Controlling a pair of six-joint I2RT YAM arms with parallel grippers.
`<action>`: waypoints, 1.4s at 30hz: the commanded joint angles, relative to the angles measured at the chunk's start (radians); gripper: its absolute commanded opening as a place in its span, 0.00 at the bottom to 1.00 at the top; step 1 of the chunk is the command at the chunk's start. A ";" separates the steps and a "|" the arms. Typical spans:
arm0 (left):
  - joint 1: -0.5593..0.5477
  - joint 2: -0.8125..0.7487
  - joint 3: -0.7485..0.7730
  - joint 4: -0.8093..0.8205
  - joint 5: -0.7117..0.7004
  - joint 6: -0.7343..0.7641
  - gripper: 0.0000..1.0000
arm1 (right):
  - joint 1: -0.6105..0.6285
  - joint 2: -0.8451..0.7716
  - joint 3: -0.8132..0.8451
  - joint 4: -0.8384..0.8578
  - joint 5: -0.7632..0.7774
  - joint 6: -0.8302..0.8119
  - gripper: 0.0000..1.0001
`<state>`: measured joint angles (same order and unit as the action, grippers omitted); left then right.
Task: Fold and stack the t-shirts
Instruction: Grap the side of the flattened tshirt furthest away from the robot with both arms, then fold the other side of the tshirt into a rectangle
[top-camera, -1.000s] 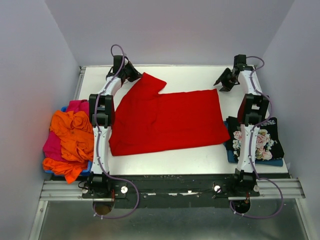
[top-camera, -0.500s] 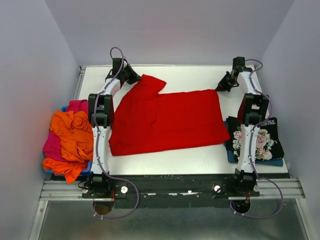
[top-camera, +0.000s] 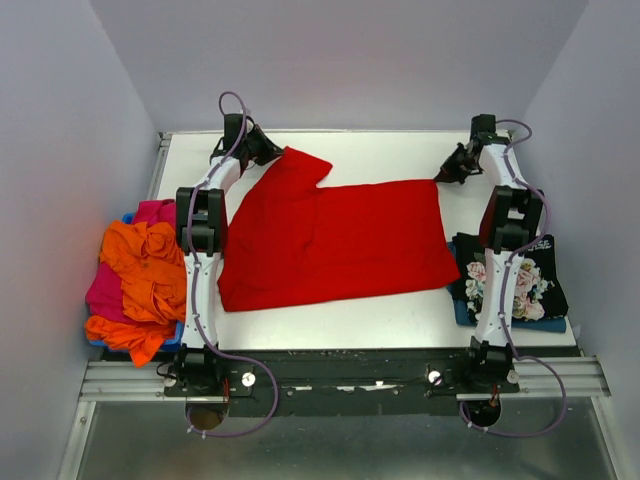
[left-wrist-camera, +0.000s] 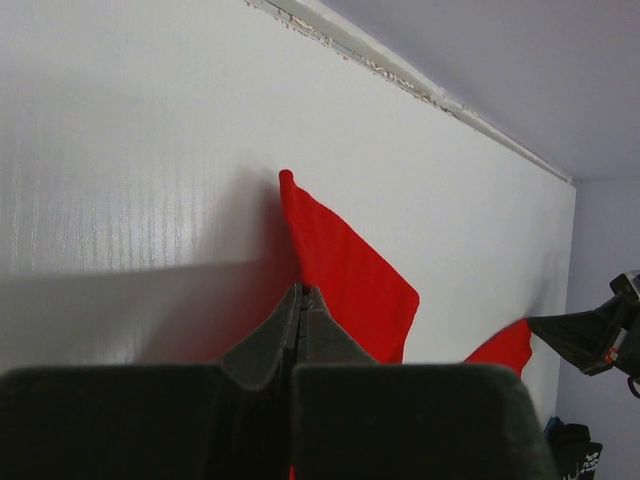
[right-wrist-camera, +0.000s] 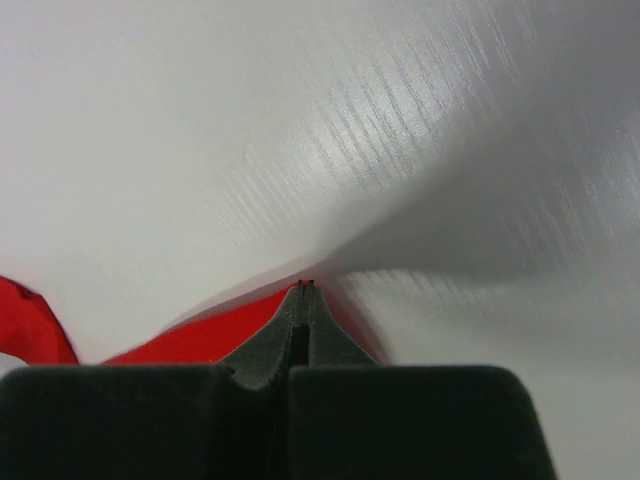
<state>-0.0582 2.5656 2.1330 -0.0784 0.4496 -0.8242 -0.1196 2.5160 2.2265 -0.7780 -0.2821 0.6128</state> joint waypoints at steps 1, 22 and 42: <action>0.008 -0.096 -0.022 0.048 0.029 -0.003 0.00 | -0.015 -0.074 -0.011 0.034 -0.058 0.010 0.01; 0.009 -0.458 -0.462 0.144 -0.005 0.082 0.00 | -0.017 -0.296 -0.281 0.111 -0.140 -0.008 0.01; -0.058 -1.013 -0.894 0.114 -0.210 0.158 0.00 | -0.022 -0.503 -0.507 0.138 -0.111 -0.027 0.01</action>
<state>-0.0879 1.6424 1.2663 0.0917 0.3389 -0.7162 -0.1322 2.0586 1.7405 -0.6369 -0.4053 0.5964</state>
